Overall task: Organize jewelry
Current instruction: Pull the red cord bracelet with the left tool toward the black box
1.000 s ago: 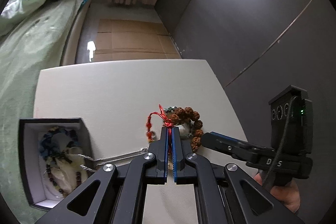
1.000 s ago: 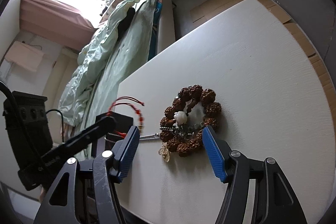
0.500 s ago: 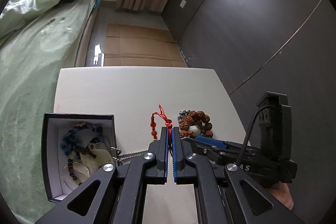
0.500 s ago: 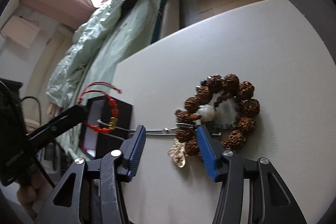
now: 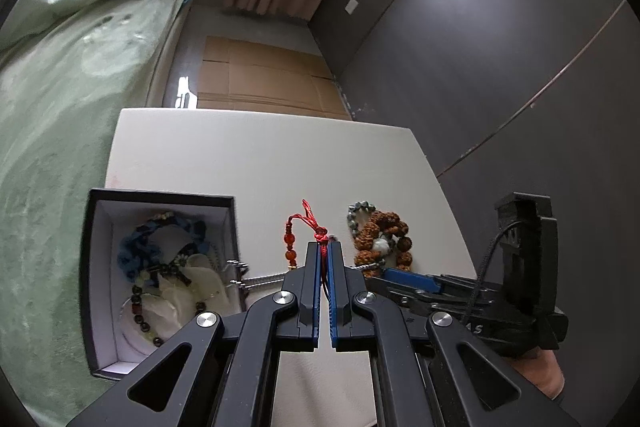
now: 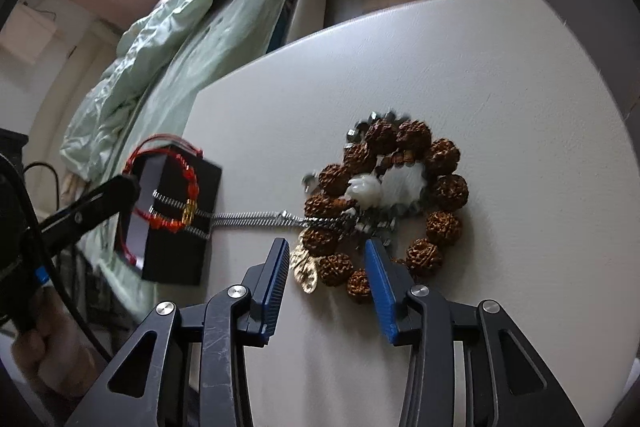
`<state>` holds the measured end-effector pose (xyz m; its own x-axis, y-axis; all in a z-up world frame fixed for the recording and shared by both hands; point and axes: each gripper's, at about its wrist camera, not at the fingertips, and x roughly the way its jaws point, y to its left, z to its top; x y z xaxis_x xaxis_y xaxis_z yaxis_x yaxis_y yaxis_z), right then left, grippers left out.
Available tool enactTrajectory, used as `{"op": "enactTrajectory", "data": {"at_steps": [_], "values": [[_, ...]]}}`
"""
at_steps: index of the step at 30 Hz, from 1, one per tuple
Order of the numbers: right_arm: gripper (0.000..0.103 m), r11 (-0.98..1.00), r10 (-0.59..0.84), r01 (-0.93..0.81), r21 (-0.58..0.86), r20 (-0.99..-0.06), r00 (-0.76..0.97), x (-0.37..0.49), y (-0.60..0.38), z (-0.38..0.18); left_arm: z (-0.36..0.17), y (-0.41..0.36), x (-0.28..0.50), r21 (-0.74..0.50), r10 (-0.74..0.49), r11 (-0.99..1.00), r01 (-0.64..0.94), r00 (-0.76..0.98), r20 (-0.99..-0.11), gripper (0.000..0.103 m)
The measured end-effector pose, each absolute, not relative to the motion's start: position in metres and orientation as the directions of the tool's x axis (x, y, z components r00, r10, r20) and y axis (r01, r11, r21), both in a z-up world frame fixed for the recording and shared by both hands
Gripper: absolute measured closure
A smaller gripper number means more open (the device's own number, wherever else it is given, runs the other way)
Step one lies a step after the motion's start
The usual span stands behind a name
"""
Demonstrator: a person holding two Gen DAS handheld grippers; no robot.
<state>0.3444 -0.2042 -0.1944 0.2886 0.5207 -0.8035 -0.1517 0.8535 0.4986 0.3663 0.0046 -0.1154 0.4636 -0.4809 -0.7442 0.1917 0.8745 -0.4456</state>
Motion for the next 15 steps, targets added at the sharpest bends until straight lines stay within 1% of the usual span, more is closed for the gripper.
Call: {"op": "enactTrajectory", "data": {"at_steps": [3,8,9,15], "values": [[0.062,0.839,0.542,-0.128,0.529,-0.787,0.294,0.343,-0.212,-0.197,-0.116,0.012,0.367,-0.452,-0.481,0.873,0.181,0.469,-0.741,0.100],[0.062,0.882,0.467,-0.107,0.459,-0.817,0.337,0.345,-0.213,-0.194,-0.118,0.015,0.367,-0.462,-0.484,0.870,0.171,0.472,-0.737,0.100],[0.064,0.890,0.453,-0.110,0.443,-0.825,0.339,0.345,-0.212,-0.193,-0.119,0.015,0.367,-0.464,-0.486,0.869,0.171,0.471,-0.736,0.100],[0.064,0.896,0.442,-0.114,0.430,-0.831,0.338,0.348,-0.206,-0.193,-0.124,0.018,0.368,-0.471,-0.491,0.866,0.169,0.463,-0.737,0.100]]}}
